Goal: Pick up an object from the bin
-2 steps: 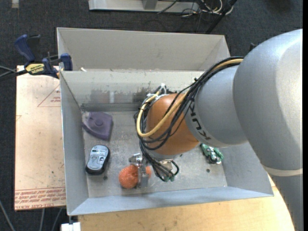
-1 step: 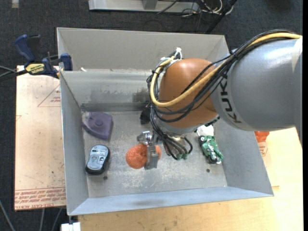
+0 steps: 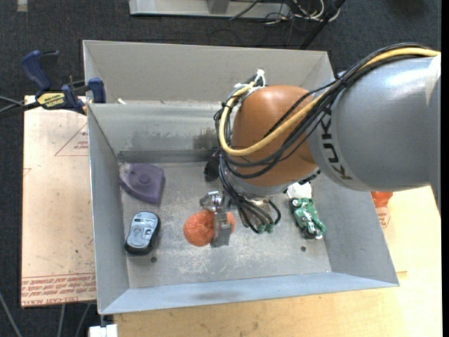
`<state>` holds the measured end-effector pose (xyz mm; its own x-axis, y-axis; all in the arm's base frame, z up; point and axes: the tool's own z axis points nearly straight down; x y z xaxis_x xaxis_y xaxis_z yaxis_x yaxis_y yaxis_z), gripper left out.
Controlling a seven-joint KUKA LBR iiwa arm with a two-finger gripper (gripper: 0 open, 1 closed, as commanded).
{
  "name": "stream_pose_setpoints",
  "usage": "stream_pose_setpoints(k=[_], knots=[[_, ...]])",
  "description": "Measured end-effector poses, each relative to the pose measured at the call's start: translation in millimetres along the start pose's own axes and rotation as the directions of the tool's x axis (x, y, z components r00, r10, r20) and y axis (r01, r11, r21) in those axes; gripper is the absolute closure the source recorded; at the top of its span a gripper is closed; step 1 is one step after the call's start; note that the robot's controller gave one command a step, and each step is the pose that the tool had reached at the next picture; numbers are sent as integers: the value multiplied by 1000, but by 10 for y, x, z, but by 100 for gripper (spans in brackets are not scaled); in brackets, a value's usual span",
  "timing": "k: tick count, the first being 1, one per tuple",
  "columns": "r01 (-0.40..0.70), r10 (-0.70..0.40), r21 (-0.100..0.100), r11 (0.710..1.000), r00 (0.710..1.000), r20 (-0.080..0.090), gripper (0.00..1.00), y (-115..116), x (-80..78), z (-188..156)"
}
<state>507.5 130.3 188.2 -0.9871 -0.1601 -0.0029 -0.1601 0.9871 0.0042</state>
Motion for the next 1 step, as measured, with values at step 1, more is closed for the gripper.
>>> stream_pose_setpoints(k=[1], knots=[[-2,2,-1,1000,1000,4,100,-69,-77,-1097]])
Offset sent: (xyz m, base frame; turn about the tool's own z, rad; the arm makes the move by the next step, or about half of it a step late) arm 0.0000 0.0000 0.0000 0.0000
